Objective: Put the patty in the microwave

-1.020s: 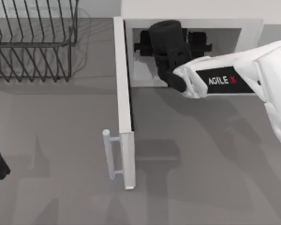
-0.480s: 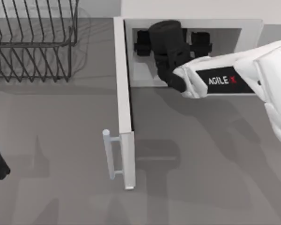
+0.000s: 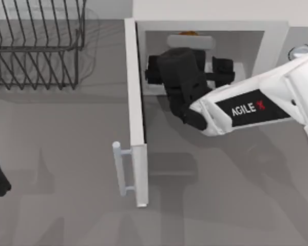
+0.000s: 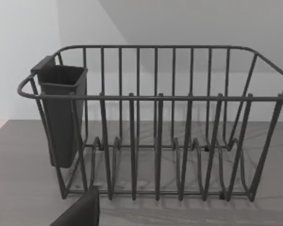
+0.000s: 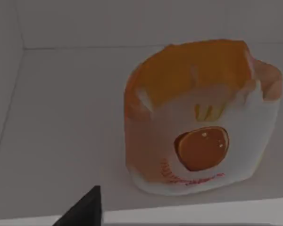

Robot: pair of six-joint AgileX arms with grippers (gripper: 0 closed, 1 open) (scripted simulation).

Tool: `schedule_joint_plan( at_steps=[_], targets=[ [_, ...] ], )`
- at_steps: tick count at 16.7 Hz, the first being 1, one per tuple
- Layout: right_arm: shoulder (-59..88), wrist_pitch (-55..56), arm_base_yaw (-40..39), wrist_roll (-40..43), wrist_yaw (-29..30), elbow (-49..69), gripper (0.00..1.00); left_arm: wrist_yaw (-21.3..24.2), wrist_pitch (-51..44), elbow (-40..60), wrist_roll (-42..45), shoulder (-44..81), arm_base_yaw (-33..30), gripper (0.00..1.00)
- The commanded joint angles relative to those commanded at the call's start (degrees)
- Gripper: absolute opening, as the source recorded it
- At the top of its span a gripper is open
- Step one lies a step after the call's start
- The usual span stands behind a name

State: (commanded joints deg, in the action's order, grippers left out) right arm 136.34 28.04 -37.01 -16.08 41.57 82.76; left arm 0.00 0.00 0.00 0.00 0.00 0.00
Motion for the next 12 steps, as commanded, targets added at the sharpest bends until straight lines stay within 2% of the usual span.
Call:
schedule_joint_plan(
  at_steps=[6,12],
  targets=[
    [-12.4,7.0,-8.1,-5.0,7.1,-24.3,1.00,0.0,0.0,0.0,0.0,0.0,0.0,1.00],
    [-15.7,9.3,-10.8,-6.7,9.4,-29.9,1.00,0.0,0.0,0.0,0.0,0.0,0.0,1.00]
  ],
)
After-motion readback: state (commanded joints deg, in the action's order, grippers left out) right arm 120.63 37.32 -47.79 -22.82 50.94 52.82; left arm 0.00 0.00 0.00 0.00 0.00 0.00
